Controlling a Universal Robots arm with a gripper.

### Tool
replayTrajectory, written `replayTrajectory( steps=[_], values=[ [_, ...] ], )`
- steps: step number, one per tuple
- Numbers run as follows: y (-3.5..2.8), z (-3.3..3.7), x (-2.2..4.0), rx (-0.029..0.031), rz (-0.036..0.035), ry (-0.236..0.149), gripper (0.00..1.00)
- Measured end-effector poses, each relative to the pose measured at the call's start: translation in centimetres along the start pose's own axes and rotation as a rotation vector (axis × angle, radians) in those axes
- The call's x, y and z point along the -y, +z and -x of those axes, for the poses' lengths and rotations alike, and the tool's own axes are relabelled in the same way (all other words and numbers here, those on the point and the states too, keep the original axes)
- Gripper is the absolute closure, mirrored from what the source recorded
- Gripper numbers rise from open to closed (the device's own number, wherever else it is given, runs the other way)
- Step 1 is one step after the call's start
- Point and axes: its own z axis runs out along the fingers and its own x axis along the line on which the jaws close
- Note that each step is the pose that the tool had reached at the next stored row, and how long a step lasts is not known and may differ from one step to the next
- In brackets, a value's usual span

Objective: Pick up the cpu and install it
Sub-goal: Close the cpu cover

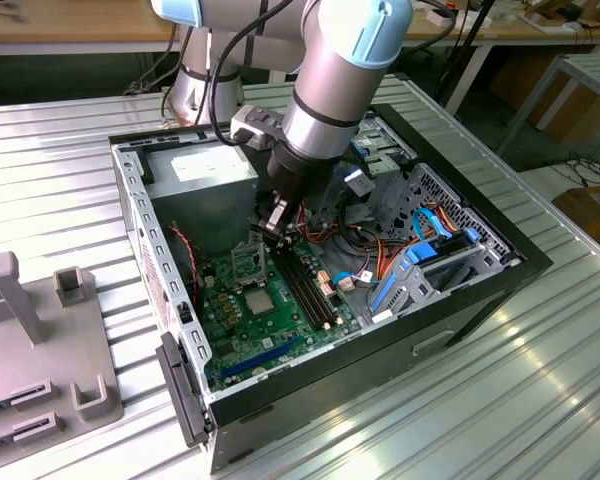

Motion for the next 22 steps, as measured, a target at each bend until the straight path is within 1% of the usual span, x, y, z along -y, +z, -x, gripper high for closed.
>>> replayTrajectory(
  steps=[4,6,7,11,22],
  values=[
    [-0.27,-0.16,0.10,-0.0014,-0.0007,-0.013,0.89],
    [-0.28,-0.25,0.13,-0.0021,-0.0012,-0.021,0.89],
    [-0.29,-0.26,0.13,-0.0037,-0.0019,-0.035,0.89],
    [-0.28,-0.27,0.13,-0.0065,-0.0034,-0.065,0.89],
    [-0.32,-0.33,0.08,-0.0112,-0.0091,-0.133,0.89]
  ],
)
